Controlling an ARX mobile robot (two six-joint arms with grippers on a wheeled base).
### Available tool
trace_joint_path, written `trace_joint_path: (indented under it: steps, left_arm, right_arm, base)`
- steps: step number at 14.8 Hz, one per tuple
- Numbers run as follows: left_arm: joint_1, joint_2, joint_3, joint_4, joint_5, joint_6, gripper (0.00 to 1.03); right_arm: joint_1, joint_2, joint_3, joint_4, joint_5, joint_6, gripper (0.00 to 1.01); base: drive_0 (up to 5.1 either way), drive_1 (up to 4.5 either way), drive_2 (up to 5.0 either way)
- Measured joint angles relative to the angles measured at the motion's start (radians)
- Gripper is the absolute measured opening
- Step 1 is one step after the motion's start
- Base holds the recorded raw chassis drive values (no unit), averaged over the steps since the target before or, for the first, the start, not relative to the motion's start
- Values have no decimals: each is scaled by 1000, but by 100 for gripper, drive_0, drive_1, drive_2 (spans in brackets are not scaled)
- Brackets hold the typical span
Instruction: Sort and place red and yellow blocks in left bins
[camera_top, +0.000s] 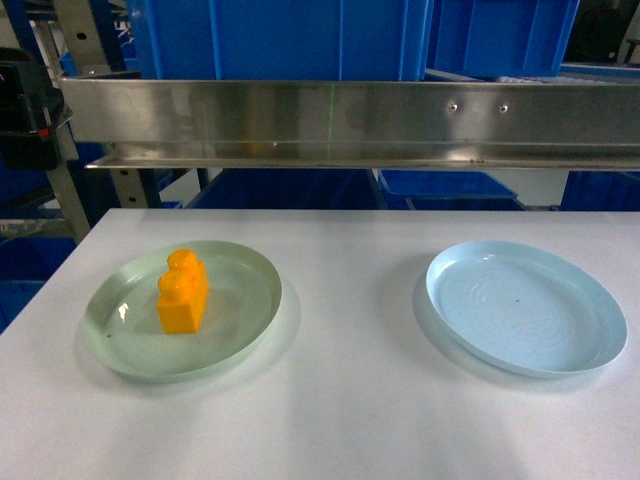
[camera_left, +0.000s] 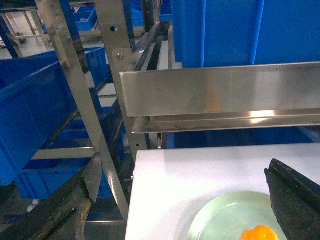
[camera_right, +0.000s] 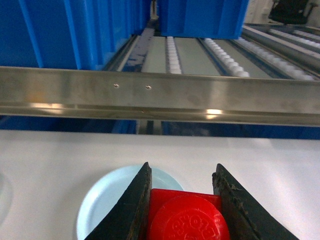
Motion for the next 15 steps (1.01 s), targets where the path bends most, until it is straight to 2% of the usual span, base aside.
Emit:
trace_joint_path:
  steps: [1, 2, 3, 4, 5, 7, 10, 14, 15]
  left_arm:
    - [0, 0, 0, 0, 0, 0, 98]
    - [0, 0, 0, 0, 0, 0, 98]
    - [0, 0, 0, 0, 0, 0, 98]
    - [0, 0, 0, 0, 0, 0, 98]
    - [0, 0, 0, 0, 0, 0, 98]
    - [-2, 0, 0, 0, 0, 0, 98]
    - [-1, 0, 0, 0, 0, 0, 98]
    - [-1, 0, 0, 3, -1, 0, 98]
    - [-12, 1, 9, -13, -28, 0, 98]
  right_arm:
    - [0, -134, -64, -72, 33, -17, 30]
    - [-6, -217, -96, -103, 39, -34, 30]
    - [-41, -281, -97, -151, 14, -35, 30]
    - [-86, -310, -97, -150, 8, -35, 30]
    - [-101, -306, -97, -146, 5, -34, 30]
    - [-99, -272, -107, -146, -28, -34, 30]
    - [-77, -296, -114, -171, -41, -31, 30]
    - [-93, -295, -121, -131, -43, -22, 30]
    - [-93, -295, -121, -131, -43, -22, 30]
  base:
    - [0, 0, 0]
    - [0, 0, 0]
    - [0, 0, 0]
    - [0, 0, 0]
    - [0, 0, 0]
    - [0, 0, 0]
    - [0, 0, 0]
    - [0, 0, 0]
    - [0, 0, 0]
